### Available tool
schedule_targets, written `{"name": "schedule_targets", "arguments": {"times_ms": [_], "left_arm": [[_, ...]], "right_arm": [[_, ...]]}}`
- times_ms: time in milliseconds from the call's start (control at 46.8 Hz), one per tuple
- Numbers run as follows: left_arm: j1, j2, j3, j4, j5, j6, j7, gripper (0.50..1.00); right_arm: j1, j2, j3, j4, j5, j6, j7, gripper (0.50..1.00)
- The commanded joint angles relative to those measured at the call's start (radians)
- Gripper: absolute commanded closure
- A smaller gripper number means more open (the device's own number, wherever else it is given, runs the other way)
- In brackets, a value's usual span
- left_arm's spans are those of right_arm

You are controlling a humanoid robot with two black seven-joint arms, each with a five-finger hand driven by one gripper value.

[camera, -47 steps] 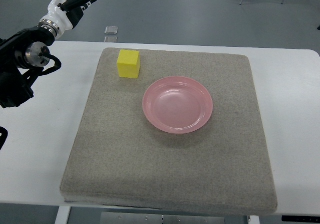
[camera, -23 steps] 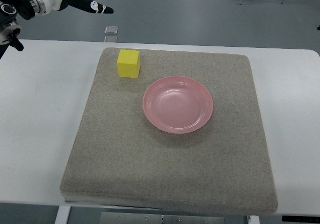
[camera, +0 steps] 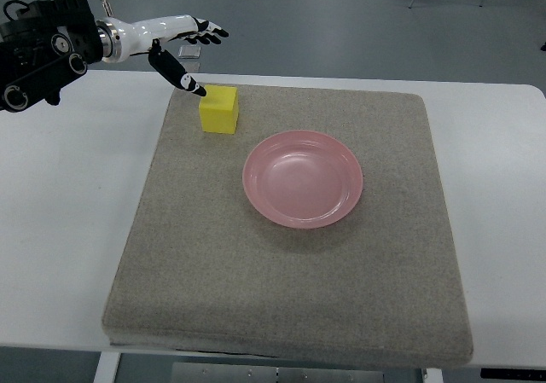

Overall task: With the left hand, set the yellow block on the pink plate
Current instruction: 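Swing the left hand over toward the yellow cube, then close the left hand's fingers around the yellow cube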

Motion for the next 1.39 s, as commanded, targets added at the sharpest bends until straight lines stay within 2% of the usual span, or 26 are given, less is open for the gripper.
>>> {"name": "schedule_targets", "arguments": {"times_ms": [0, 385, 898, 1005, 1069, 1197, 1325, 1368], "left_arm": [[0.009, -0.038, 0.001, 0.033, 0.038, 0.001, -0.001, 0.572], [0.040, -0.150, 0.034, 0.178, 0.061, 0.039, -0.012, 0.579], [0.066, -0.156, 0.077, 0.184, 0.061, 0.039, -0.035, 0.583], [0.066, -0.158, 0.077, 0.185, 0.063, 0.039, -0.035, 0.606], [0.066, -0.158, 0.077, 0.185, 0.063, 0.041, -0.035, 0.645], [0.066, -0.158, 0.075, 0.190, 0.063, 0.044, -0.035, 0.686], [0.066, -0.168, 0.075, 0.208, 0.063, 0.044, -0.035, 0.759], [0.068, -0.170, 0.075, 0.214, 0.061, 0.045, -0.035, 0.767]], "right_arm": [[0.000, 0.000, 0.000, 0.000, 0.000, 0.000, 0.001, 0.576], [0.000, 0.000, 0.000, 0.000, 0.000, 0.000, 0.001, 0.576], [0.000, 0.000, 0.000, 0.000, 0.000, 0.000, -0.001, 0.576], [0.000, 0.000, 0.000, 0.000, 0.000, 0.000, -0.001, 0.576], [0.000, 0.000, 0.000, 0.000, 0.000, 0.000, -0.001, 0.576], [0.000, 0.000, -0.001, 0.000, 0.000, 0.000, 0.001, 0.576], [0.000, 0.000, 0.000, 0.000, 0.000, 0.000, 0.001, 0.576], [0.000, 0.000, 0.000, 0.000, 0.000, 0.000, -0.001, 0.576]]}}
